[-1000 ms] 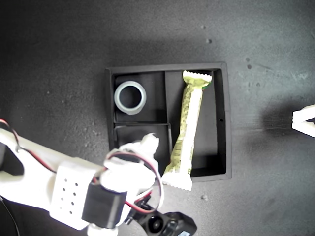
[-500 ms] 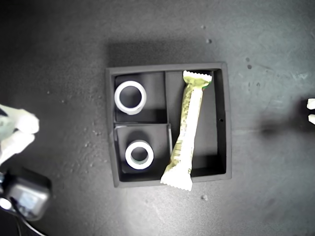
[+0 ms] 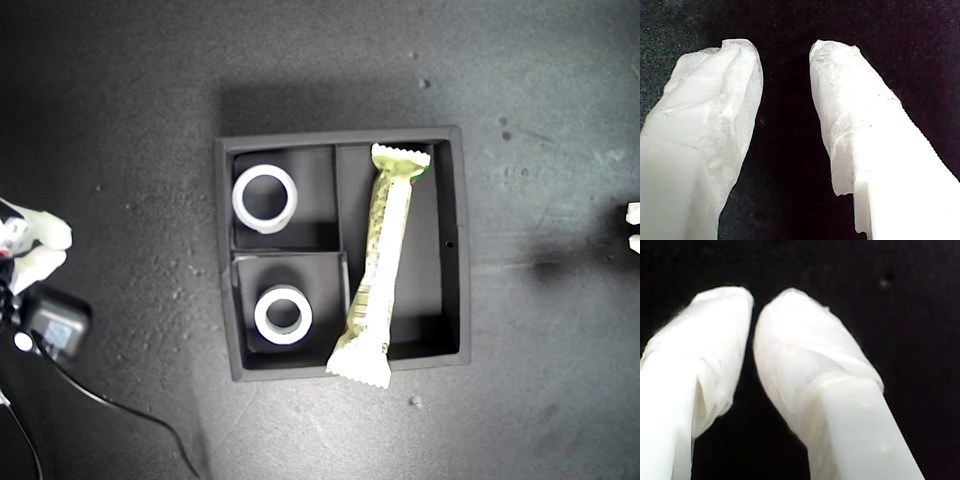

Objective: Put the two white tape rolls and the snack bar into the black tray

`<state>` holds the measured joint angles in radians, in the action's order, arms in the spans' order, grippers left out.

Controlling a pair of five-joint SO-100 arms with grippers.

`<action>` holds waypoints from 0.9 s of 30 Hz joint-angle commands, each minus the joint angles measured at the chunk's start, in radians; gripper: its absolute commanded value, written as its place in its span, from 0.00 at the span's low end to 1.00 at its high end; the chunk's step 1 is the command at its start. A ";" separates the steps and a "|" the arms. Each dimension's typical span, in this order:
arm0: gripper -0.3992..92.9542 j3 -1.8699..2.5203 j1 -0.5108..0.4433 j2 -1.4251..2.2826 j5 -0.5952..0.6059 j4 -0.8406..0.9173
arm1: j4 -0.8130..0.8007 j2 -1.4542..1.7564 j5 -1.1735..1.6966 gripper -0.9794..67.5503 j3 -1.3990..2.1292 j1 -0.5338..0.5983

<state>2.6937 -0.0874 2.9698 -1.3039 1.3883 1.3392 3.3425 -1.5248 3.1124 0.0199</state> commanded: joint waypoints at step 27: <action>0.05 0.445 -0.021 0.416 -0.270 0.006 | 0.002 0.008 0.003 0.11 0.012 0.011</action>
<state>3.0649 -0.1304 3.3379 -1.5018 1.3806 1.3392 3.3425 -1.5248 3.1124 0.0276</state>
